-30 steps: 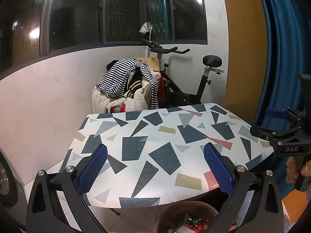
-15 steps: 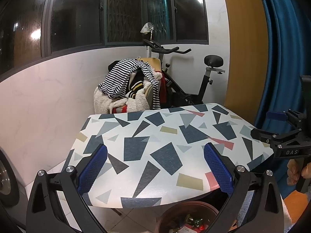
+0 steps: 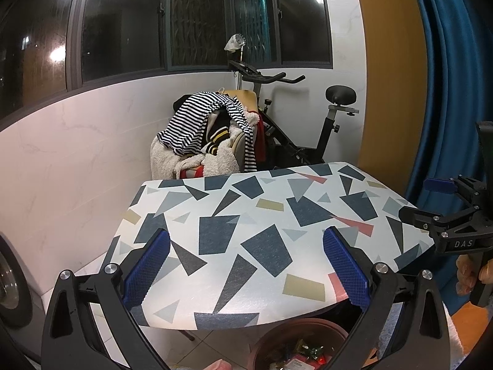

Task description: Collect trash

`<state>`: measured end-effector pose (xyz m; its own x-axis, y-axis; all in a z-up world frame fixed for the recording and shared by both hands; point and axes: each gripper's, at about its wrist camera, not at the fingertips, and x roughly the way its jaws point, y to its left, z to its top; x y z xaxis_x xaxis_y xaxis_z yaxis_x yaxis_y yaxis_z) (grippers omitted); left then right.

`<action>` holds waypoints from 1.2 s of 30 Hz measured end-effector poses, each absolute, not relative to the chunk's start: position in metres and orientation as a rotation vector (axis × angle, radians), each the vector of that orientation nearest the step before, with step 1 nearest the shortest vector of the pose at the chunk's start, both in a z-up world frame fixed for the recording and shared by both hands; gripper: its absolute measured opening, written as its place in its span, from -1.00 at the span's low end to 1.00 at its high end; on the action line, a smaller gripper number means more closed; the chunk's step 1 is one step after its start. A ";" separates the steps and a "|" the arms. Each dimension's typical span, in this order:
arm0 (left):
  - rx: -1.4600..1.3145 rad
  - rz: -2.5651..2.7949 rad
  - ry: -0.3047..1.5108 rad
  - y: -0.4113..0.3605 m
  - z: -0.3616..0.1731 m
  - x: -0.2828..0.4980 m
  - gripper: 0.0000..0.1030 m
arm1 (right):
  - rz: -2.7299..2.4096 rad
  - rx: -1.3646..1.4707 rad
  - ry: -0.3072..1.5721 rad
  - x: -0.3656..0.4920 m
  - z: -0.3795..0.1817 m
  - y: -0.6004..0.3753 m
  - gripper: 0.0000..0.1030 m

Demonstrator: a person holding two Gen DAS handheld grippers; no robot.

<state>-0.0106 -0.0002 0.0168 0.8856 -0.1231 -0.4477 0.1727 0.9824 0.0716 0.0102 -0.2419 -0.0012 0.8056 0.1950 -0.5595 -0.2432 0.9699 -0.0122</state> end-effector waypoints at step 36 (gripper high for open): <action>0.073 -0.141 0.501 0.009 0.003 -0.007 0.89 | 0.237 -0.083 0.608 0.014 -0.009 -0.241 0.89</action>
